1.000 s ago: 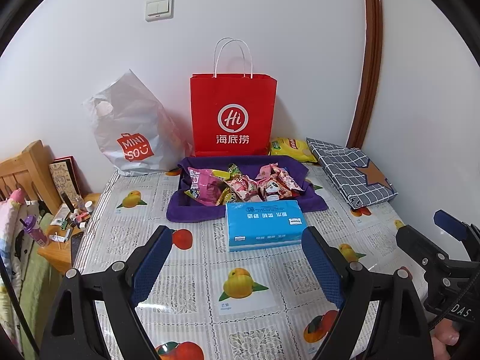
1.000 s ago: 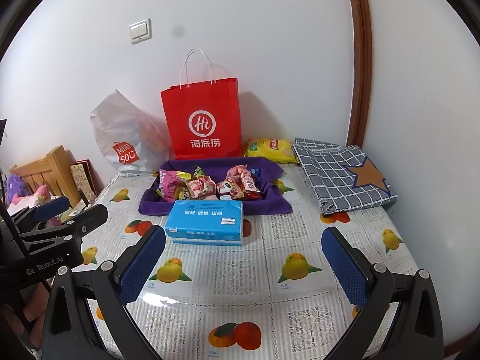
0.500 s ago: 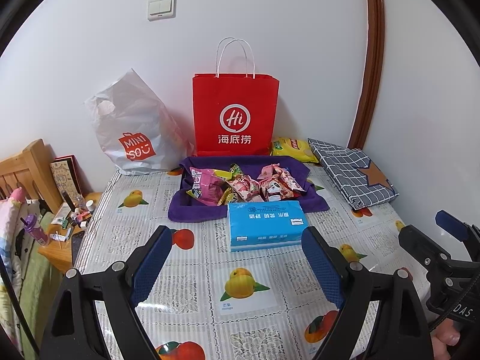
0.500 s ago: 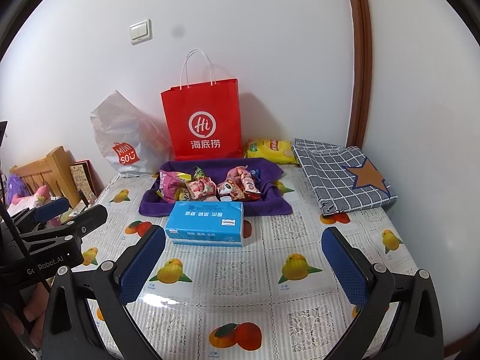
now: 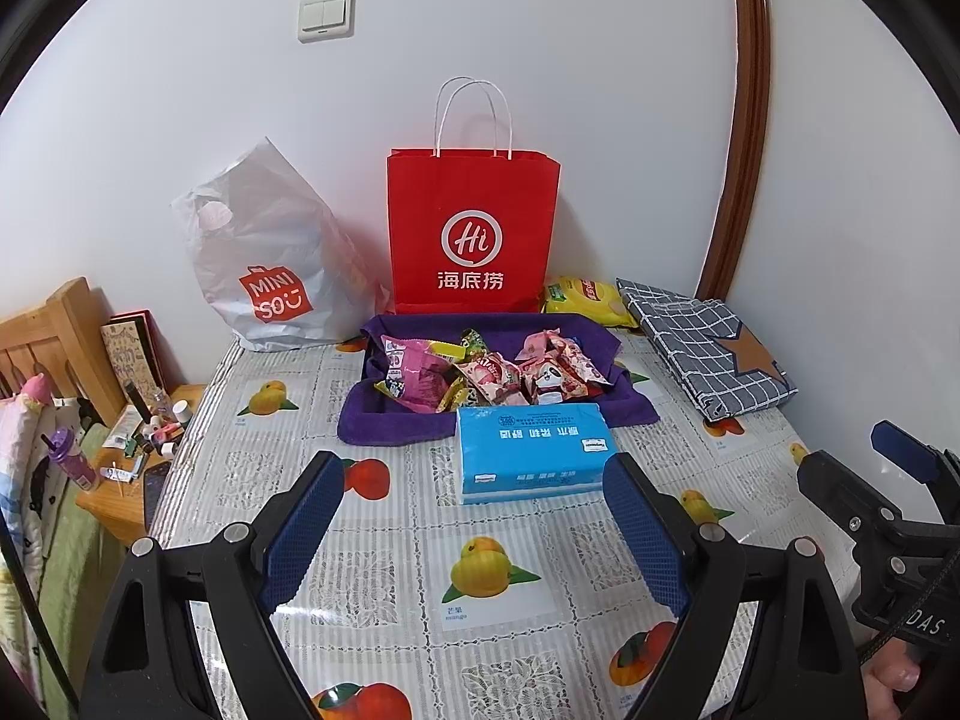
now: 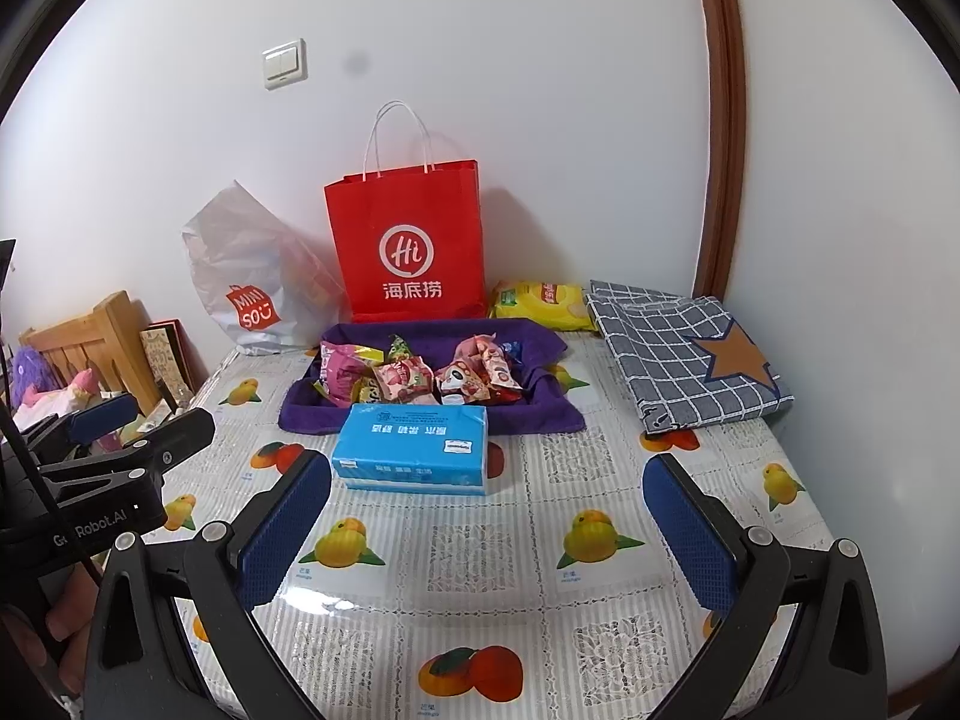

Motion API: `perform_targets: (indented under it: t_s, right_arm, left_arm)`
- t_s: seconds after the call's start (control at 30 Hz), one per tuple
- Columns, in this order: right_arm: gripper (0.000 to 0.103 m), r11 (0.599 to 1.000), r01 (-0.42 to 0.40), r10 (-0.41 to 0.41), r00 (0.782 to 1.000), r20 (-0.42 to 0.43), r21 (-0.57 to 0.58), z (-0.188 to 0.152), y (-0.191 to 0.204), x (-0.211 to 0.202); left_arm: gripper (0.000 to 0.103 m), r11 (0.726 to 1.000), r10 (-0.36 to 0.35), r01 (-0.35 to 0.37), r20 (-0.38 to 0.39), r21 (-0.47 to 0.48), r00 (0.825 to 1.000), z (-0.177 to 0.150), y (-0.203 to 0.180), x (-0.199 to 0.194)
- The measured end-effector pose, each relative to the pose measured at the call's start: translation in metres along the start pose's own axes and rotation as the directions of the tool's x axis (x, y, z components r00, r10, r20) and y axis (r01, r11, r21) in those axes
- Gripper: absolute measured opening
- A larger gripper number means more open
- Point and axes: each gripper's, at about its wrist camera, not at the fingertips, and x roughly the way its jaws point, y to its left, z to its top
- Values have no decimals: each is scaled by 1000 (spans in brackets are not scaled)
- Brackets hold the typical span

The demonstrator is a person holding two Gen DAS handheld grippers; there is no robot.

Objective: Organize snacks

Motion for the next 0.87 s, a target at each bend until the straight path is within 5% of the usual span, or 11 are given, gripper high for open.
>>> perform_targets:
  t_s: [0.87]
  right_arm:
    - [103,1000,-7,7,1000,17,-14,-1,5,-6]
  left_arm:
    - [88,1000,14,-14,15,-7,1000,4,2,-5]
